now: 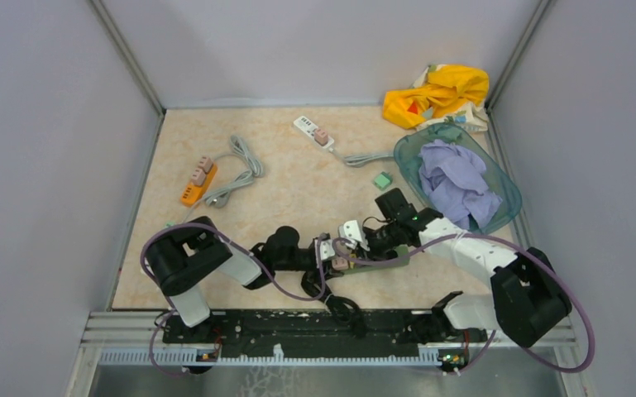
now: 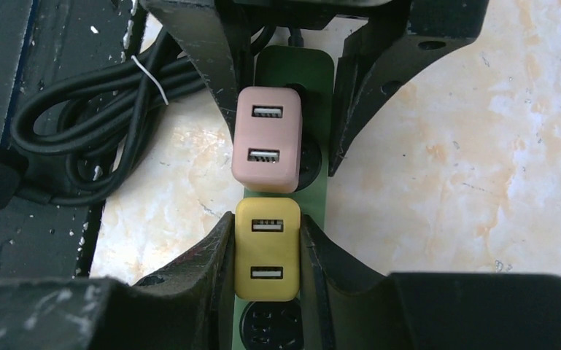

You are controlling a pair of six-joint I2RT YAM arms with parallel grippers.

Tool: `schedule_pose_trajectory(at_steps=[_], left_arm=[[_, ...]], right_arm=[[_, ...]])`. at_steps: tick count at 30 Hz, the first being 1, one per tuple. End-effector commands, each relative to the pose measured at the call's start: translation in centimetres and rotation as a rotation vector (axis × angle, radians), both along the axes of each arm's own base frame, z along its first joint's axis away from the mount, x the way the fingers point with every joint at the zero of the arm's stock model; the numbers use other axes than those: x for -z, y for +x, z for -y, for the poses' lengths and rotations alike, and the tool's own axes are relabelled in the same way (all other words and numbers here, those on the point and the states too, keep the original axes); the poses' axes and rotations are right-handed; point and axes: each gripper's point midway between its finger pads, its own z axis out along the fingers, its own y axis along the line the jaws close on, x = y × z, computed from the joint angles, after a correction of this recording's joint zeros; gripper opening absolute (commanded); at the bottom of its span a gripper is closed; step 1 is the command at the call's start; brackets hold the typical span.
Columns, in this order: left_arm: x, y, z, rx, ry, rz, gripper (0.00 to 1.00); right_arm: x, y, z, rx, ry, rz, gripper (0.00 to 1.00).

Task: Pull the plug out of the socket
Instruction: Remove the plug from the socket.

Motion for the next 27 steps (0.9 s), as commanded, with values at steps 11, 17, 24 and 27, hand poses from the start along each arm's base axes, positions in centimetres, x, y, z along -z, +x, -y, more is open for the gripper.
schedule_pose_trajectory(at_steps=[11, 17, 24, 27], left_arm=[[3.3, -1.2, -1.6, -0.007, 0.121, -0.132, 0.01], [3.1, -1.3, -2.2, -0.021, 0.122, -0.126, 0.01], [2.6, -1.2, -1.8, -0.021, 0.112, -0.128, 0.01], [2.4, -1.0, -1.5, -0.020, 0.112, -0.128, 0.01]], right_arm=[[-5.7, 5.2, -0.8, 0.163, 0.151, 0.083, 0.00], [-6.1, 2.3, -0.3, 0.005, 0.175, 0.074, 0.00], [-5.8, -1.9, -2.0, -0.163, 0.211, 0.000, 0.00], [-5.4, -0.5, -3.5, -0.092, 0.184, 0.014, 0.00]])
